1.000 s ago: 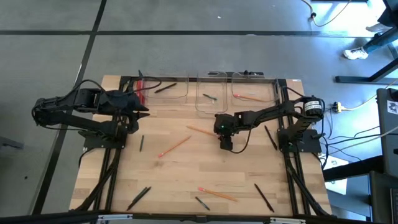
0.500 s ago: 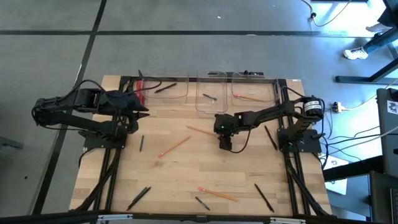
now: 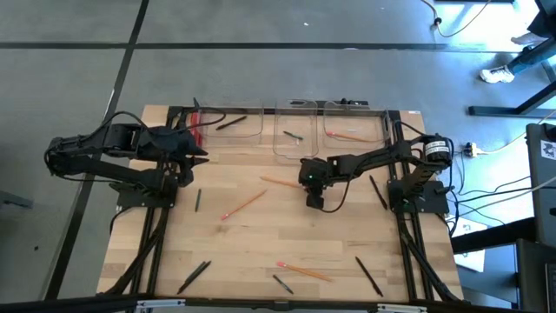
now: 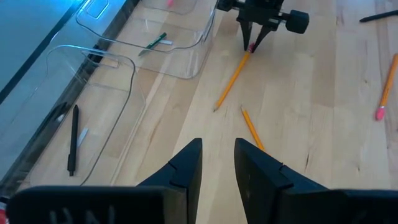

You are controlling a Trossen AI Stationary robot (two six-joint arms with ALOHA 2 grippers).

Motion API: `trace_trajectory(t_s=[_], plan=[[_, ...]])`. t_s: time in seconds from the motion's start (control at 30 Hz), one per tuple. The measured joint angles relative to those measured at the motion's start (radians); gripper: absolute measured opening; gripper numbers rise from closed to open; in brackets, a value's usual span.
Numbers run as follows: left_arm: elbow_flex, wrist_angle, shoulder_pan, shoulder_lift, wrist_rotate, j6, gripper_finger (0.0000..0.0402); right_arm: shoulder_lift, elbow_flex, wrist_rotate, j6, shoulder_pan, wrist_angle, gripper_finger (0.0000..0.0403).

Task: Sort crayons/erasers/pens/pencils in bins
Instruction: Put the orange pencil into the right transparent bin

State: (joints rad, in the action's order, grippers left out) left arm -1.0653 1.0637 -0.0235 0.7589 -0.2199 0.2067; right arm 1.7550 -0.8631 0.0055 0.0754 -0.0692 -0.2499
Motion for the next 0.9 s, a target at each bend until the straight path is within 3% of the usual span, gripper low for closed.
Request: trace_trajectory(t_s=[0.23,0.5,0.9], plan=[[0.0,0.0,0.0,0.0,0.0,-0.006,0.0085,0.0,0.0,-0.001,0.005,0.0,-0.004,0.0027],[0.0,0.0,0.0,0.0,0.0,-0.007,0.0085,0.0,0.0,-0.005,0.076,0.0,-0.003,0.0041],[0.0,-0.001,0.0,0.0,0.0,-0.007,0.0086,0.008,-0.075,-0.116,0.153,0.003,-0.094,0.0034]])
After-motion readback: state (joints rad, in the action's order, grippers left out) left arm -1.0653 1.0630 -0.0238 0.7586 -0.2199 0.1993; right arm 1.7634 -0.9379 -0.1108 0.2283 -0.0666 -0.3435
